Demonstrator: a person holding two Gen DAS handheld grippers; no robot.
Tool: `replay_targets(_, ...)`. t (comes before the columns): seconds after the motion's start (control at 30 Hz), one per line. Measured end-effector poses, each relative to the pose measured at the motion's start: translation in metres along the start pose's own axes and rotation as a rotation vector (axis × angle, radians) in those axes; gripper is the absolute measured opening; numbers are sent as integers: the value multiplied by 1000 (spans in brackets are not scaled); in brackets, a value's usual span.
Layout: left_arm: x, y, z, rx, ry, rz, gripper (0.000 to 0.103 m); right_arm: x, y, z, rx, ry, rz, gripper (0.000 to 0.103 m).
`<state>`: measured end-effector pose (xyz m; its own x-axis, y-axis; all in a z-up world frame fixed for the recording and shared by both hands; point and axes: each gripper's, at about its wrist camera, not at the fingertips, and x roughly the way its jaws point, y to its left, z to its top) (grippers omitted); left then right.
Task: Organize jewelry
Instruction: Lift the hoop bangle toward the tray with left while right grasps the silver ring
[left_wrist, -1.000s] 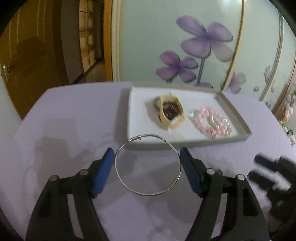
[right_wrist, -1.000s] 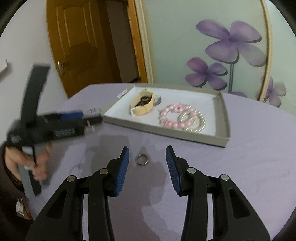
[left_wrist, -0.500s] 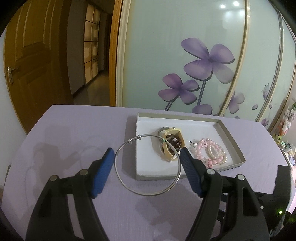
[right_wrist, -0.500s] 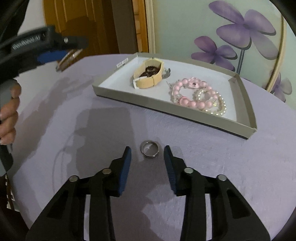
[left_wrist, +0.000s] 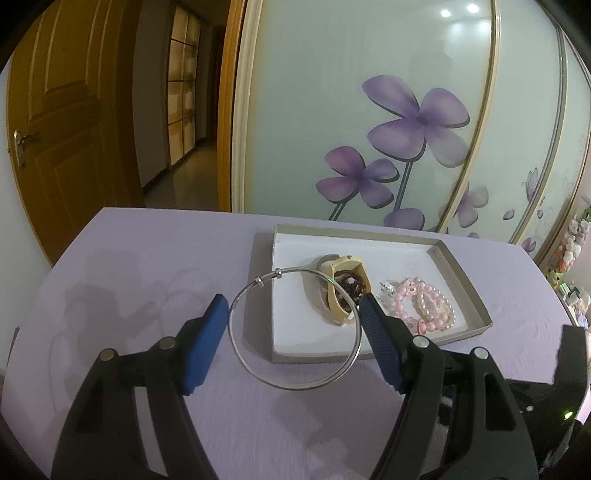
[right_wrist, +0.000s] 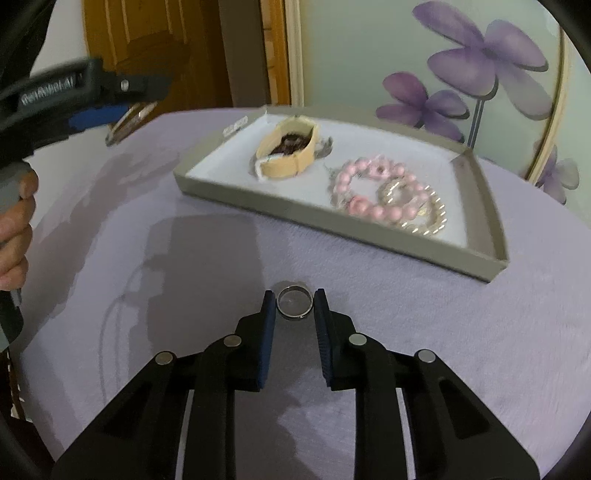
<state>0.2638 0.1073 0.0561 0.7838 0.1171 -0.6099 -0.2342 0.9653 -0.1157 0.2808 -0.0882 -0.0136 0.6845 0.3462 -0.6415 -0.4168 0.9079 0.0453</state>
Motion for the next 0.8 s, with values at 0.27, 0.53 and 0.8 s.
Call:
replay_targets(0.27, 8, -11, 14, 5, -27, -16, 72, -44, -35, 24, 60, -176, -82, 22)
replay_targets(0.53, 13, -25, 27, 11, -58, -38, 72, -60, -61, 53, 105, -291, -105, 22)
replay_targets(0.8, 29, -32, 36, 7, -65, -62, 72, -40, -70, 68, 101, -295, -92, 22)
